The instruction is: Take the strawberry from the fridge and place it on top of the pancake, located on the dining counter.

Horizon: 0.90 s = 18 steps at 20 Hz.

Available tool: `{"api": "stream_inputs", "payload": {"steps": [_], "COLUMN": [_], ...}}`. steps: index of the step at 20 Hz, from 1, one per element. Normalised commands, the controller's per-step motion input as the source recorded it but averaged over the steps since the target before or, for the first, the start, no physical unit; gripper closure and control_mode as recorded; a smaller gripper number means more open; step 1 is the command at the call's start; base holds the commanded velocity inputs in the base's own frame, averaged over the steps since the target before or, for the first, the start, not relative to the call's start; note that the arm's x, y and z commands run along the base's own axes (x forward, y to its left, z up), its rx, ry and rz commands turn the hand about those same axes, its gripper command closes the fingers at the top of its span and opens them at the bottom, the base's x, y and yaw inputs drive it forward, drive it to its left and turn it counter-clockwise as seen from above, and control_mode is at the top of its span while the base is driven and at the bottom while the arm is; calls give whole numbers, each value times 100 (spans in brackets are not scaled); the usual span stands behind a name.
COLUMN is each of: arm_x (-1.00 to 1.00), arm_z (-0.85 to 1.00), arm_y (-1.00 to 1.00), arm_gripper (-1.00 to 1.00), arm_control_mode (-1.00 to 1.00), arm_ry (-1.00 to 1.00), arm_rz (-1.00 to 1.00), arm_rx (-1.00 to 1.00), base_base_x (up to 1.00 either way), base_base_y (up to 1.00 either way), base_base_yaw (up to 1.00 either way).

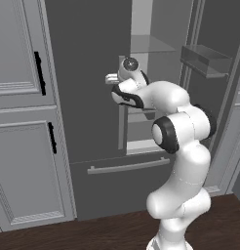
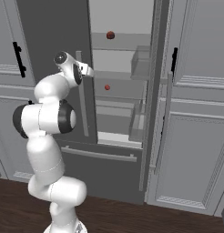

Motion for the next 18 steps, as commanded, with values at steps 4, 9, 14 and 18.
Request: {"api": "stream_inputs", "payload": {"steps": [4,9,14,18], "arm_x": [30,26,5,-31], "arm_z": [0,0,0,0], "arm_y": [0,0,2,13], "arm_gripper": [100,100,100,100], "arm_control_mode": [-100,-100,-100,-100], "arm_ry": [0,0,3,8], "arm_rz": [0,0,-2,-11], "arm_rx": [0,0,0,0], "base_base_x": [0,0,0,0], "base_base_y": [0,0,0,0], "base_base_yaw": [0,0,0,0]}}
